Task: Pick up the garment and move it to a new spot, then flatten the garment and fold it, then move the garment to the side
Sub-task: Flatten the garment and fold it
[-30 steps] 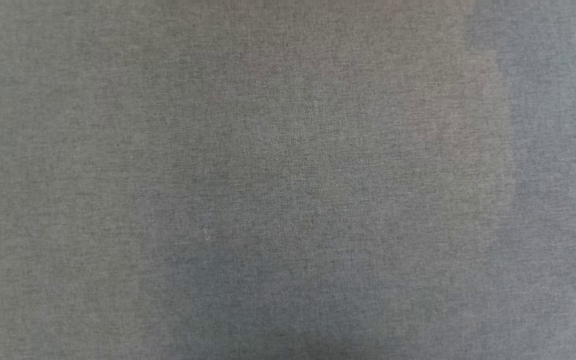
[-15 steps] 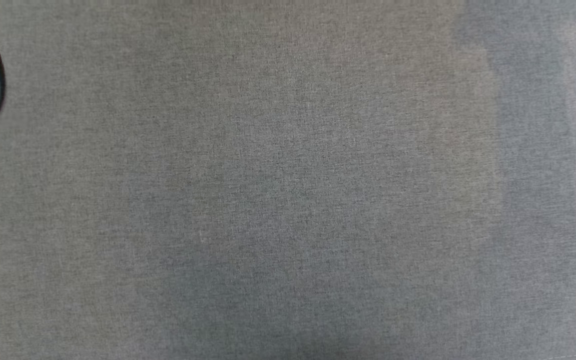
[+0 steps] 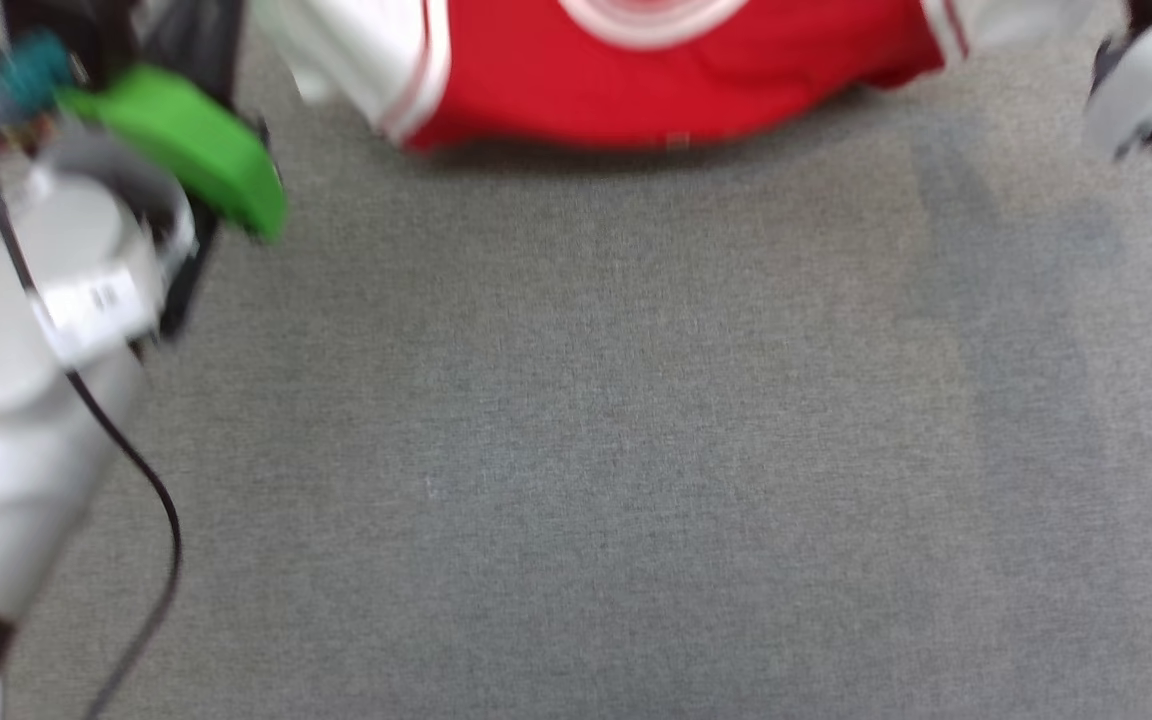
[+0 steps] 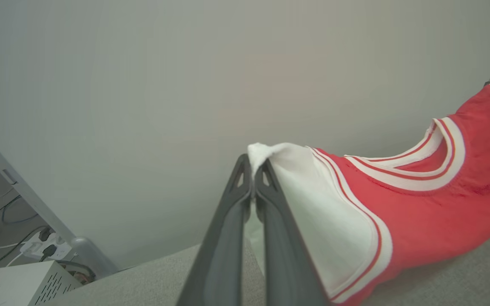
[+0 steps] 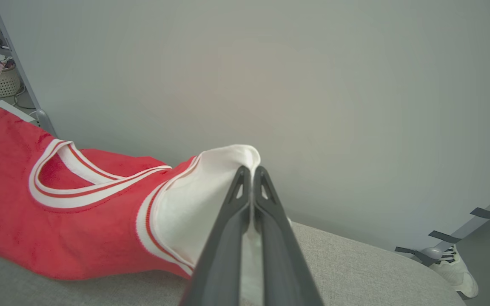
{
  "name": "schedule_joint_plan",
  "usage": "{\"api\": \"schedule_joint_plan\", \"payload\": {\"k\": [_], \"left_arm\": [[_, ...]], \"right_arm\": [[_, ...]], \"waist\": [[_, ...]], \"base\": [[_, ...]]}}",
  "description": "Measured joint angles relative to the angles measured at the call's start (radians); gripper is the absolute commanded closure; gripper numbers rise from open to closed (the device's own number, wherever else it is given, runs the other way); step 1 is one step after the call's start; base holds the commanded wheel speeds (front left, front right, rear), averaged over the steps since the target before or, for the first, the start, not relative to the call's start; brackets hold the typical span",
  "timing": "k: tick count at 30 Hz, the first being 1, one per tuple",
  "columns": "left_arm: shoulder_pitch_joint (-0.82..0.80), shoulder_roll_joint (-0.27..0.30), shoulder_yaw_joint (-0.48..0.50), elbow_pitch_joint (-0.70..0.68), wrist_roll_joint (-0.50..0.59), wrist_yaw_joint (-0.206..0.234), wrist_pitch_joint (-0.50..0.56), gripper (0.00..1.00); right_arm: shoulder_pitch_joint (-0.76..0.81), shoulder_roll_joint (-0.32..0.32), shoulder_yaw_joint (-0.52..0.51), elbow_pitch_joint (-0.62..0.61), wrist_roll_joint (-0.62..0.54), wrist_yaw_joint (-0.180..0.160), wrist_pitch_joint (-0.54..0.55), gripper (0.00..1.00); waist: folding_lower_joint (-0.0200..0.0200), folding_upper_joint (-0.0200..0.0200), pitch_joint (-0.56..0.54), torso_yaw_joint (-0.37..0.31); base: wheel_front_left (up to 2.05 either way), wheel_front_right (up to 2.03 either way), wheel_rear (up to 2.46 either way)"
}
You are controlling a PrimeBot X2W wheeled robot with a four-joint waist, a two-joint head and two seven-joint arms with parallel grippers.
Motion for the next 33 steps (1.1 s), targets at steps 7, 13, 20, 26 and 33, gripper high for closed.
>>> {"api": "schedule_joint_plan", "payload": {"k": [7,13,20,26,33], "left_arm": [[0.316,0.002,0.021,-0.132,-0.03,0.054,0.0,1.0],[0.554,0.007,0.039,-0.198,-0.049,0.079,0.0,1.0],[0.747,0.011,0.082,-0.21,-0.056,0.091,0.0,1.0],[0.873,0.003,0.123,-0.209,-0.042,0.112,0.0,1.0],[1.023,-0.024,0.175,-0.222,-0.023,0.131,0.0,1.0]], "right_arm": [[0.284,-0.056,0.018,-0.109,0.048,0.0,-0.007,1.0],[0.524,-0.101,-0.012,-0.173,0.074,0.0,0.009,1.0],[0.745,-0.122,-0.103,-0.233,0.084,0.0,0.056,1.0],[0.932,-0.124,-0.203,-0.283,0.082,0.0,0.101,1.0],[1.151,-0.085,-0.335,-0.391,0.062,0.0,0.164,1.0]], "waist": [[0.0,0.0,-0.097,0.014],[0.0,0.0,-0.172,0.024],[0.0,-0.0001,-0.237,0.03],[-0.0001,0.0,-0.278,0.035],[-0.0001,0.0,-0.303,0.045]], "base": [[0.0,0.0,0.0],[0.0,0.0,0.0],[0.0,0.0,0.0],[0.0,0.0,0.0],[0.0,0.0,0.0]]}}
